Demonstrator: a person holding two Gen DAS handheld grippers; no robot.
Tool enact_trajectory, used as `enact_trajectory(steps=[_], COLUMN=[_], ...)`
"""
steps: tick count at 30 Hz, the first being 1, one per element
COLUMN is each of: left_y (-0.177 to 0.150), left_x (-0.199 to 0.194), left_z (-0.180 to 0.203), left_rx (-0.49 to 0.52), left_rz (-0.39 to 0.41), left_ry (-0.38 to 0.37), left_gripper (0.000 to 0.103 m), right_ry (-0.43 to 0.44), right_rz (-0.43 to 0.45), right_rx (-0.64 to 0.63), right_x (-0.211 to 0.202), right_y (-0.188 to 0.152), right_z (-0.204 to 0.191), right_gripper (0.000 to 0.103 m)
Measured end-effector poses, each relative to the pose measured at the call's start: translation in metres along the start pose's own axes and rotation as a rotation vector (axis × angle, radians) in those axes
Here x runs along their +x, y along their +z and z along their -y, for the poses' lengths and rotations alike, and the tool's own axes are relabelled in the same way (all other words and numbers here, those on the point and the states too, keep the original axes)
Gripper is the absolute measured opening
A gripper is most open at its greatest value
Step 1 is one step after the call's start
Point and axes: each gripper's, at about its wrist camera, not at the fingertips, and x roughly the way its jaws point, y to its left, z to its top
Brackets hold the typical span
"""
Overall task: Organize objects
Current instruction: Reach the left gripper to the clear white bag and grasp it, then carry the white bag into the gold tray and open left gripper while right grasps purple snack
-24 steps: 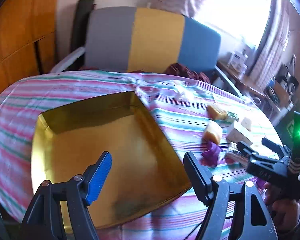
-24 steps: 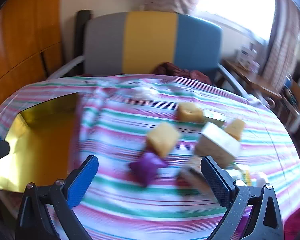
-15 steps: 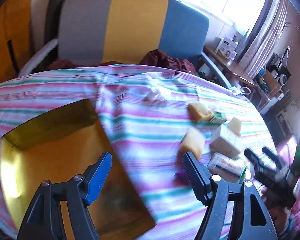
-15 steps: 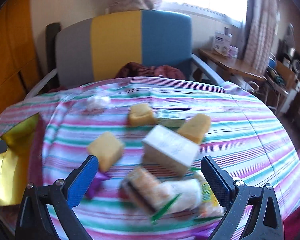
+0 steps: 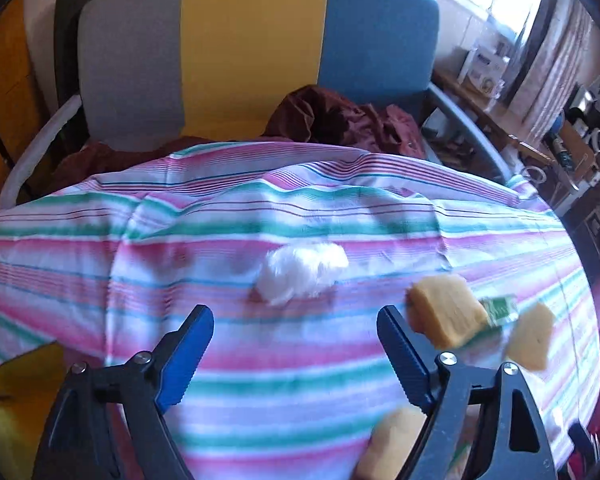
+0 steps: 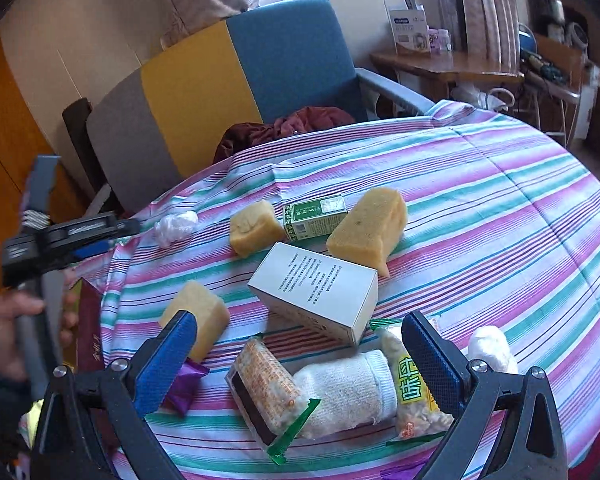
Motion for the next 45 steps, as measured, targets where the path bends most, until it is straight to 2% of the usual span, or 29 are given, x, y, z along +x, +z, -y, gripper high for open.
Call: enact_trajectory(steps=[9, 10, 11, 13, 18, 23, 27, 30, 35, 37, 41, 45], left_y=[0.024, 0.024, 0.022, 0.015, -0.008, -0.042, -0.061, -0.078, -0.114, -0.133, -0.164, -0.197], left_x=[0.065, 0.069, 0.073, 0.067, 0.023, -0.043, -0.090, -0.127, -0.177, -0.191, -0.203, -0.211], left_z=[0.012, 0.011, 0.010, 0.008, -0.002, -0.009, -0.021, -0.035, -0.065, -0.079, -0.106, -0.136], left_rx=[-0.010, -0.015, -0.016, -0.005, -0.026, -0.015, -0.026, -0.042, -0.048, -0.052, -0.082, -0.126], left_rz=[-0.061, -0.062, -0.075, -0.054, 0.001, 0.058, 0.091, 0.132, 0.198, 0.214, 0.224, 0.222], left_ry=[0.022, 0.030, 0.034, 0.022, -0.040, -0.071, -0.098, -0.115, -0.090, -0.066, -0.023, 0.014], left_gripper=[0.083, 0.063, 0.058, 0.053, 0.051, 0.051, 0.051, 0.051, 0.051, 0.051, 0.051, 0.051], right_ry=[0.037, 0.037, 0.035, 0.026, 0.018, 0.025, 0.065, 0.116, 0.176, 0.205, 0.270, 0.275], right_rz=[-0.002, -0.001, -0.001, 0.003, 0.016, 0.004, -0.033, -0.051, -0.094, -0.128, -0.215, -0.300], right_rx=[0.008, 0.008, 0.006, 0.001, -0.008, -0.033, -0.057, -0.096, -0.218, -0.271, -0.282, -0.233], right_x=[-0.001, -0.001, -0.001, -0.001, -0.002, 0.000, 0.006, 0.008, 0.012, 0.015, 0.022, 0.035], right_y=[0.002, 0.002, 0.002, 0.002, 0.003, 0.000, -0.004, -0.009, -0.025, -0.033, -0.050, -0.066], right_z=[0.001, 0.001, 0.001, 0.001, 0.001, -0.005, -0.013, -0.023, -0.053, -0.067, -0.090, -0.106], right_gripper=[0.103, 0.103, 0.103, 0.103, 0.103, 0.103, 0.103, 0.097, 0.073, 0.068, 0.067, 0.067])
